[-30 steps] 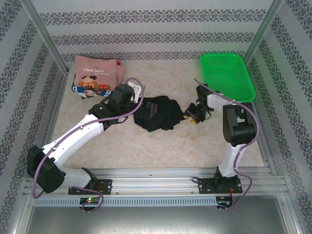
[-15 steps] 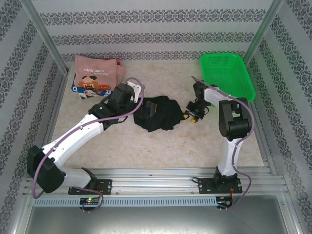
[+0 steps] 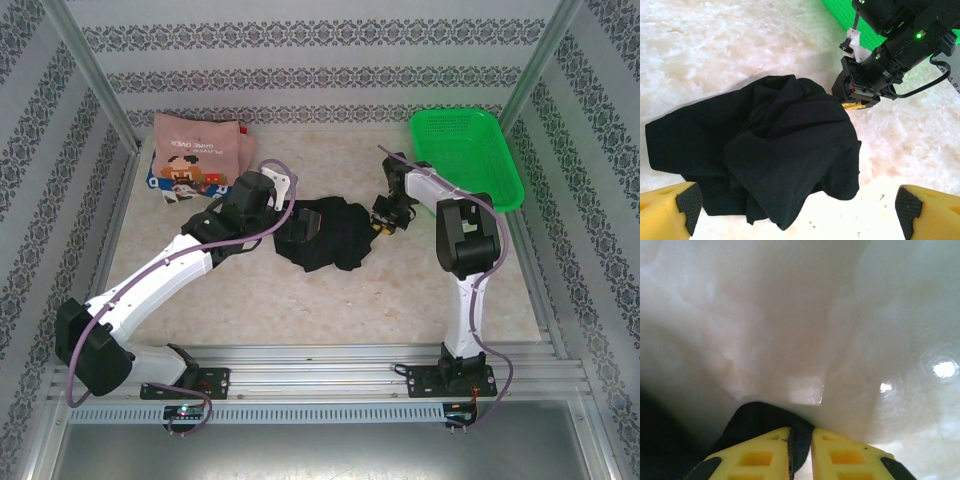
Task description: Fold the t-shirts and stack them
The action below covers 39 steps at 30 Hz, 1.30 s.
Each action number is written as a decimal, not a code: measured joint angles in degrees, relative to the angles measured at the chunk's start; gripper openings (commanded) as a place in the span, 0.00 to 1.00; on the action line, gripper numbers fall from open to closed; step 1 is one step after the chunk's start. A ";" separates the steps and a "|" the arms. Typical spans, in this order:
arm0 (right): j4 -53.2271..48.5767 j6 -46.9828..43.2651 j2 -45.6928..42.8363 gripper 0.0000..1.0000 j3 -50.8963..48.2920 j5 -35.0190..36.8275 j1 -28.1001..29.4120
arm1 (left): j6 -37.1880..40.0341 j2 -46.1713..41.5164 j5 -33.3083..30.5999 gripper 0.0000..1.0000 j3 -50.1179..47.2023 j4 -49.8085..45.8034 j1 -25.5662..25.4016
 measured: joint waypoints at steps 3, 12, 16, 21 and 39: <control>4.02 0.00 -0.28 0.00 -0.48 0.07 0.04 | 0.00 0.00 0.00 1.00 -0.07 0.00 0.00; 13.09 -0.79 -12.46 0.00 -7.04 -0.22 0.39 | 0.17 -0.09 0.00 1.00 -0.11 0.00 0.00; 13.97 -2.01 -24.65 0.00 -9.09 -0.92 0.48 | 0.15 -0.09 0.04 1.00 -0.09 0.02 0.00; 15.54 -3.02 -36.81 0.00 -9.07 -3.48 0.33 | -0.11 -0.09 0.46 1.00 1.33 0.17 0.00; 13.40 -3.63 -52.06 0.00 -14.82 -18.38 -4.72 | -4.00 2.93 5.97 1.00 9.11 6.08 0.00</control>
